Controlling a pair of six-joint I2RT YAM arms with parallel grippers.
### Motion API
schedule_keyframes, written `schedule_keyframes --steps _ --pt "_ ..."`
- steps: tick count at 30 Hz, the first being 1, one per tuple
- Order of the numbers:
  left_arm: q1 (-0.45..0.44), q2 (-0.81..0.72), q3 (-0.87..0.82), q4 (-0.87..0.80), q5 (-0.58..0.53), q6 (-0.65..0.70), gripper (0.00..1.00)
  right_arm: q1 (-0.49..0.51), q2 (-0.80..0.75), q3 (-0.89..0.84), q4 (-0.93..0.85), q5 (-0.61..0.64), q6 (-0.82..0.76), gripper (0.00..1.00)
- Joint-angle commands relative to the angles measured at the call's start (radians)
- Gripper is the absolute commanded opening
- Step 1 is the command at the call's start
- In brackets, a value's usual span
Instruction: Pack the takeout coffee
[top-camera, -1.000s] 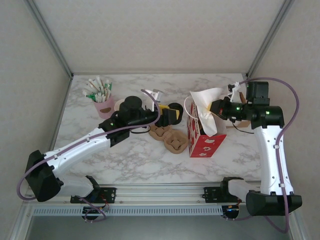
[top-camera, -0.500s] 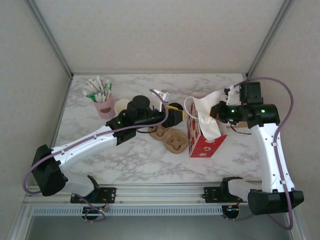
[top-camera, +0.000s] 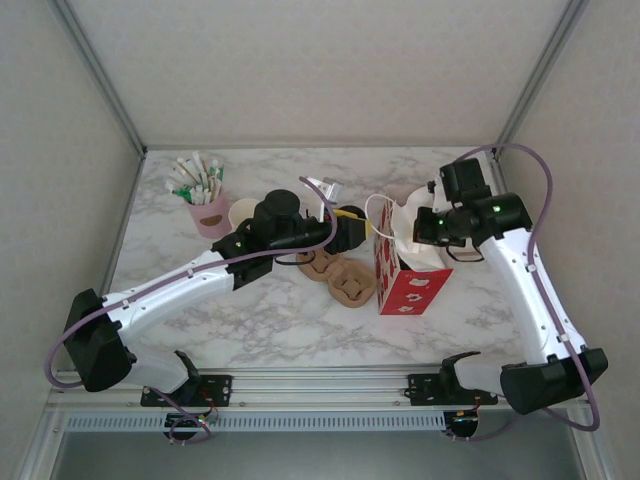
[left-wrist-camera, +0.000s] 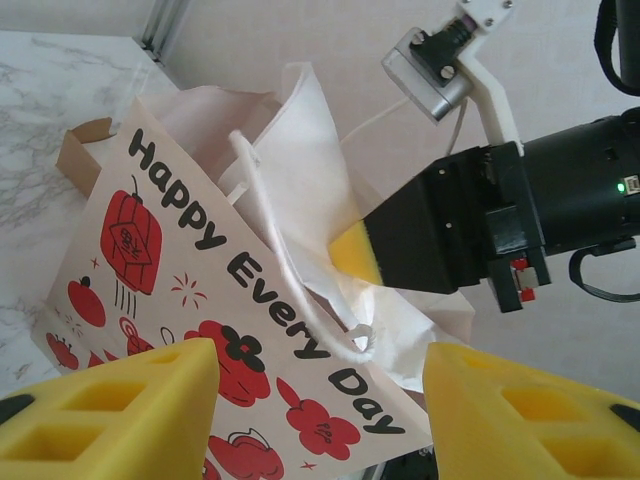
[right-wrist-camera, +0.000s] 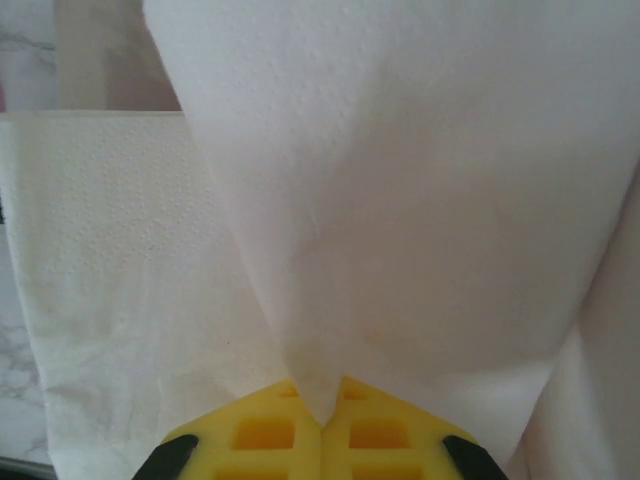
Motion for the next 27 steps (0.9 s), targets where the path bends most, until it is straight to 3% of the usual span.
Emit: schedule_keyframes --steps 1,27 --pt "-0.01 0.009 0.034 0.013 0.001 0.007 0.56 0.026 0.024 0.041 -0.025 0.088 -0.005 0.0" --pt "-0.01 0.008 0.049 -0.012 -0.026 0.031 0.56 0.106 0.122 -0.045 0.027 0.155 0.013 0.0"
